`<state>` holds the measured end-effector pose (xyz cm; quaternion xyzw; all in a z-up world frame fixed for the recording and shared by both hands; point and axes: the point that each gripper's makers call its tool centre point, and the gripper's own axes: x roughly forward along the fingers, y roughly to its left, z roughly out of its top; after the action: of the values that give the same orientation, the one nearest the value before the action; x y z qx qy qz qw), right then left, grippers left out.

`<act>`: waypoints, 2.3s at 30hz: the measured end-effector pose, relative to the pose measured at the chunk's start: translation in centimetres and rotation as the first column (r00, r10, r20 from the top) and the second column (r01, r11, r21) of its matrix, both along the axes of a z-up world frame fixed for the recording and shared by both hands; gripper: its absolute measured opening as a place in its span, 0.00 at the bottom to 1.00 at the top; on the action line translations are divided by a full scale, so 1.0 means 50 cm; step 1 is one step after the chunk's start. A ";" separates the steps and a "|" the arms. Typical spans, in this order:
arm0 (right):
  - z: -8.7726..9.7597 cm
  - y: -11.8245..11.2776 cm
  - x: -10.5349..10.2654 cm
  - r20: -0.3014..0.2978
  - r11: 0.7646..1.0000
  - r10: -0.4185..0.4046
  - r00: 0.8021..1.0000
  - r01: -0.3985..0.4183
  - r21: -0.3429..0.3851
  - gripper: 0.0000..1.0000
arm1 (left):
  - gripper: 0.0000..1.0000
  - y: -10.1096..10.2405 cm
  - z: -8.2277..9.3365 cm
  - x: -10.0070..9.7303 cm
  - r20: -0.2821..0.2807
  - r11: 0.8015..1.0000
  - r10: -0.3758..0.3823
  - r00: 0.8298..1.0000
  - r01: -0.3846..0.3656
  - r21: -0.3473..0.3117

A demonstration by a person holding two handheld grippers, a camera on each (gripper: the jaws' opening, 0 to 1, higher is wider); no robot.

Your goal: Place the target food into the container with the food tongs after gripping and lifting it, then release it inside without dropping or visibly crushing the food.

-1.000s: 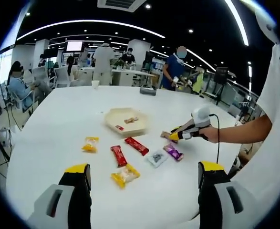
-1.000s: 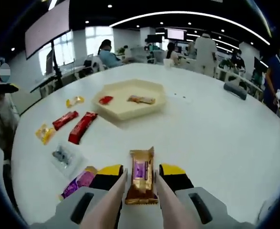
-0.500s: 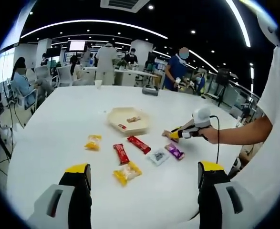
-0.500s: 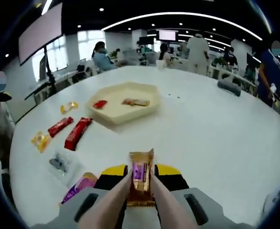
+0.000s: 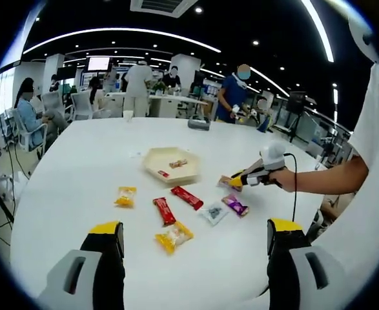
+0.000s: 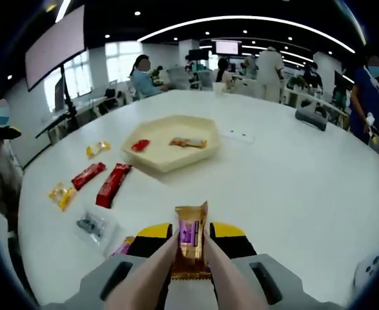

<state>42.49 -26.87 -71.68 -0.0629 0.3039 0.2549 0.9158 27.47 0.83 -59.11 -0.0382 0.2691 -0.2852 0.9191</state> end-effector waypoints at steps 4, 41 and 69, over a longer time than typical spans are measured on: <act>0.021 0.003 -0.012 0.013 1.000 0.000 1.000 0.000 -0.011 0.21 | 0.91 0.008 0.003 0.004 0.010 1.000 -0.018 1.000 0.018 -0.013; 0.177 0.114 -0.143 0.102 0.990 -0.133 0.986 0.127 0.067 0.22 | 0.93 0.067 0.040 0.060 0.115 0.970 -0.225 0.968 0.234 -0.070; 0.219 0.173 -0.128 0.130 0.987 -0.119 0.984 0.103 0.120 0.22 | 0.93 0.093 0.053 0.044 0.153 0.976 -0.191 0.970 0.204 -0.074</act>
<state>36.11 -18.20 -60.71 -0.0113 0.2284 0.2153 0.9494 29.67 5.46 -56.44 -0.0316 0.1908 -0.3889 0.9007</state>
